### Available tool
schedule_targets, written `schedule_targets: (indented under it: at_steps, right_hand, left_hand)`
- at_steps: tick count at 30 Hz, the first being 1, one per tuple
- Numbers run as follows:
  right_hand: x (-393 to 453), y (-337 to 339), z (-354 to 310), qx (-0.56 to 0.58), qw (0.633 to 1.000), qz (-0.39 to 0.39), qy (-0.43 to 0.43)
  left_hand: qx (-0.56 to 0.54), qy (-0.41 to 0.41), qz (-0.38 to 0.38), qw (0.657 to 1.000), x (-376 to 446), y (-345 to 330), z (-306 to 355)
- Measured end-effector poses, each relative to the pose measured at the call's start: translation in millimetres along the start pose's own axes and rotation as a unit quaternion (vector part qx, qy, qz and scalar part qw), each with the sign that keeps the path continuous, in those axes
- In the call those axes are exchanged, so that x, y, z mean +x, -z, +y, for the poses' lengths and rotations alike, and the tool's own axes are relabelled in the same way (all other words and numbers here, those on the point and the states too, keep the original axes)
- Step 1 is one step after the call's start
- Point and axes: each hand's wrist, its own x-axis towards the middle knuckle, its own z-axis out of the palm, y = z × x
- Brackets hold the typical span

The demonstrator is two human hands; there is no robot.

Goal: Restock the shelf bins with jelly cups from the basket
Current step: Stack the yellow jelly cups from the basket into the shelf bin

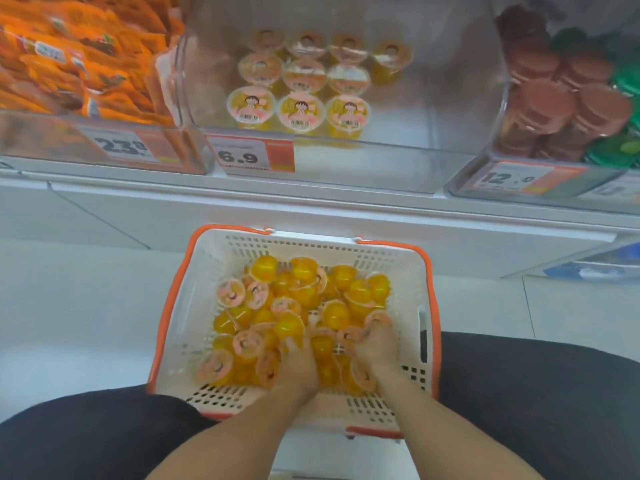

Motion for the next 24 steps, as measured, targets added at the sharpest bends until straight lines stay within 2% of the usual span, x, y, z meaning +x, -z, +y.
schedule_targets:
  at_steps: [4,6,8,10,14,16,22,24]
  right_hand:
    - [0,-3,18,-0.111,0.993,-0.026,-0.025]
    - [-8,-1,21,-0.131,0.986,-0.088,-0.045]
    - [-14,-3,27,-0.07,0.979,-0.175,-0.081]
    - [-19,-7,31,-0.05,0.968,-0.222,-0.107]
    - [-14,-20,32,0.036,0.981,-0.161,-0.106]
    - [-10,-25,36,0.022,0.984,-0.158,-0.08]
    - [-12,-4,23,0.057,0.98,-0.171,-0.088]
    - [-12,-4,14,0.057,0.973,-0.198,-0.106]
  left_hand:
    - [0.005,0.055,0.17,0.984,2,14,1]
    - [0.001,0.049,0.205,0.977,9,17,-5]
    - [-0.028,0.04,0.197,0.979,20,18,-13]
    - [-0.048,0.027,0.171,0.984,29,21,-19]
    - [-0.094,0.01,0.176,0.98,32,22,-23]
    - [-0.102,0.007,0.177,0.979,31,20,-24]
    - [-0.094,-0.013,0.198,0.976,36,20,-27]
    - [-0.103,-0.017,0.204,0.973,39,21,-25]
